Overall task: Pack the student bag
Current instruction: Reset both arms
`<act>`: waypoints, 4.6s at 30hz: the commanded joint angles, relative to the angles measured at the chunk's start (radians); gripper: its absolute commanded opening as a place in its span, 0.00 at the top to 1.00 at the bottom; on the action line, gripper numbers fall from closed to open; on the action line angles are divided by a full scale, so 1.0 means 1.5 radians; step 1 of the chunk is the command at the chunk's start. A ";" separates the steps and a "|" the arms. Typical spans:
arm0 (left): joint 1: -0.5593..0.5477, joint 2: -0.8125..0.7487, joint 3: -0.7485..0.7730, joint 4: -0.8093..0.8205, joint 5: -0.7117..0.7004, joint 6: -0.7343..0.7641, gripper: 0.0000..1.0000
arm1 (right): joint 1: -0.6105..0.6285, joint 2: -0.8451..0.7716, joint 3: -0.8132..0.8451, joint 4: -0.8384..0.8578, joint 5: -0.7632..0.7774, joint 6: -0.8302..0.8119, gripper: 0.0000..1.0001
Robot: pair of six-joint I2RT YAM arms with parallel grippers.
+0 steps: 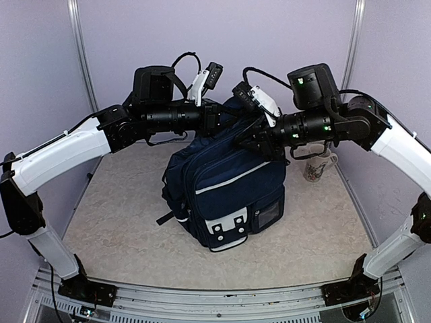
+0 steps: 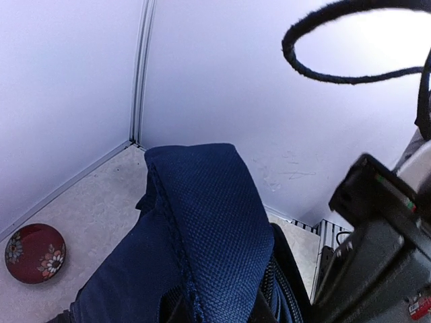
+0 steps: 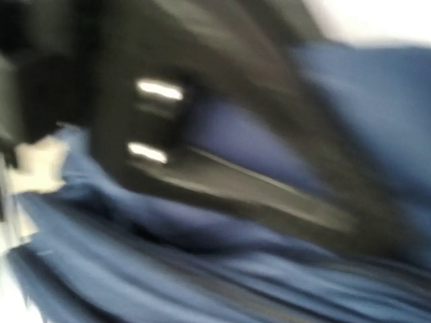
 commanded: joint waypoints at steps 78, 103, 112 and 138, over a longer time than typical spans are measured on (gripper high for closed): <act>0.132 0.245 0.254 -0.166 0.394 0.809 0.11 | -0.238 0.155 0.139 0.066 -0.453 -0.185 1.00; 0.241 0.175 0.172 0.110 0.449 0.568 0.01 | -0.234 0.163 0.145 0.045 -0.460 -0.204 1.00; 0.221 0.224 0.294 -0.155 0.461 0.746 0.01 | -0.228 0.175 0.157 0.039 -0.461 -0.213 1.00; 0.091 0.317 0.288 -0.289 0.358 0.874 0.99 | -0.188 0.212 0.216 0.039 -0.484 -0.225 1.00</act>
